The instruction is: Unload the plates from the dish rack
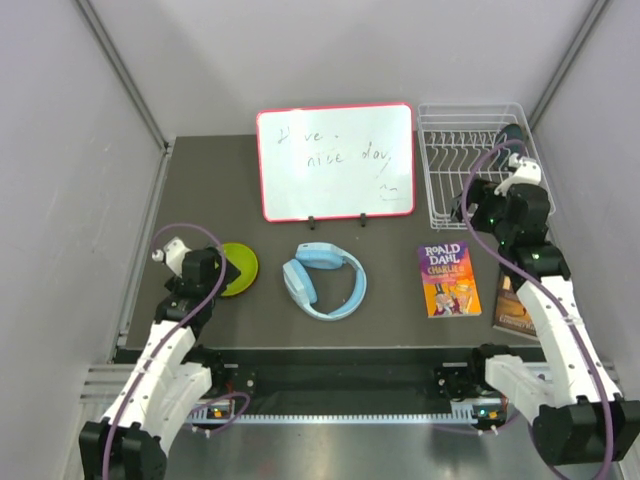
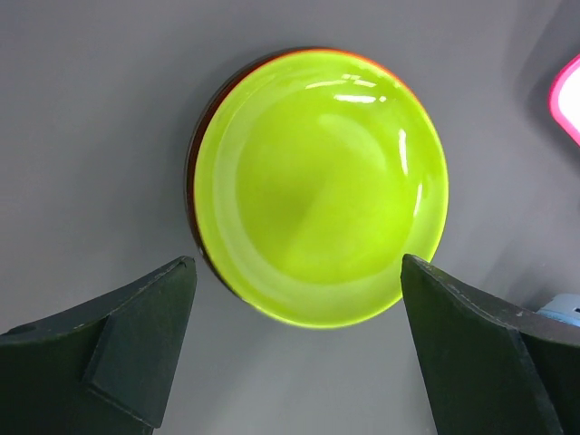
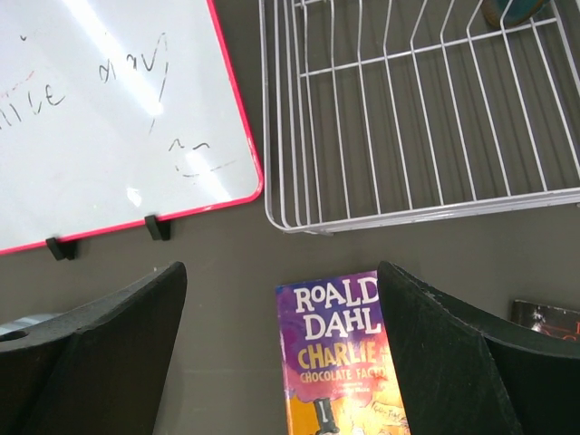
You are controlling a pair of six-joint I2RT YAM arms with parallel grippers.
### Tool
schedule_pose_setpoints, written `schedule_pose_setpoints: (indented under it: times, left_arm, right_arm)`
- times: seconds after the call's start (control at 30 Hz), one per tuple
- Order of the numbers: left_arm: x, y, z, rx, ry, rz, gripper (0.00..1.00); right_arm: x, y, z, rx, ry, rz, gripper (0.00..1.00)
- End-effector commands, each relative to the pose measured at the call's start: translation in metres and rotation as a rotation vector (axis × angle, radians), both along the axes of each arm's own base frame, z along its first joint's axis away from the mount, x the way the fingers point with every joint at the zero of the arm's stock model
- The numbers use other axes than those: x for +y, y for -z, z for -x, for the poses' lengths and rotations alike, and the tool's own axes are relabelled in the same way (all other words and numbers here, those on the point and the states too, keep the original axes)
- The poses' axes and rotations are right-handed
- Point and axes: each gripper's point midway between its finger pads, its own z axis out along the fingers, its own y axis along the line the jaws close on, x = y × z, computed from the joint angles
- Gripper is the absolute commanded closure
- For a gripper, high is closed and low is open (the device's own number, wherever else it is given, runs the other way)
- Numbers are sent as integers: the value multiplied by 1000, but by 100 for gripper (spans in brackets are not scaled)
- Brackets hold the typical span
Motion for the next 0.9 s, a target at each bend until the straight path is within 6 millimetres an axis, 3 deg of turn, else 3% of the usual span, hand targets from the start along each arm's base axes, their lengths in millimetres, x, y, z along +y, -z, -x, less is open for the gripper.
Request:
schedule_pose_setpoints:
  times: [0.0, 0.07, 0.13, 0.2, 0.27, 0.3, 0.37, 0.4, 0.47, 0.5, 0.57, 0.7, 0.83, 0.87]
  left_arm:
    - [1, -18, -1, -48, -27, 26, 1]
    - [-4, -30, -5, -94, 10, 34, 1]
    - [-15, -51, -17, -192, 92, 34, 1]
    - [-42, -82, -33, -328, 244, 83, 1]
    - [-62, -96, -42, -384, 363, 109, 1]
    - [-90, -116, -44, -450, 510, 172, 1]
    - [-115, -123, -48, -453, 634, 248, 1]
    - [-133, -139, -48, -509, 735, 292, 1]
    - [-144, -134, -53, -485, 793, 326, 1]
    - [-149, -134, -54, -488, 826, 331, 1]
    - [-152, -128, -61, -478, 840, 330, 1]
    - [-159, -115, -68, -457, 858, 337, 1]
    - [-167, -100, -74, -435, 865, 338, 1]
    - [-168, -96, -75, -428, 866, 334, 1]
  right_arm:
    - [-6, -26, -11, -77, -12, 2, 14]
    - [-14, -30, -14, -84, 11, 17, 14]
    - [-35, -35, -23, -85, 74, 31, 14]
    - [-62, -31, -35, -56, 169, 68, 14]
    - [-80, -45, -49, -82, 228, 89, 16]
    - [-94, -45, -62, -71, 254, 87, 16]
    - [-112, -47, -77, -67, 283, 77, 19]
    - [-120, -45, -92, -53, 294, 75, 19]
    - [-131, -45, -108, -42, 304, 73, 21]
    - [-138, -42, -126, -26, 308, 76, 23]
    - [-151, -37, -142, -3, 330, 78, 25]
    - [-173, -20, -194, 37, 321, 97, 29]
    - [-188, -8, -225, 67, 316, 119, 32]
    - [-192, 10, -233, 101, 315, 120, 34]
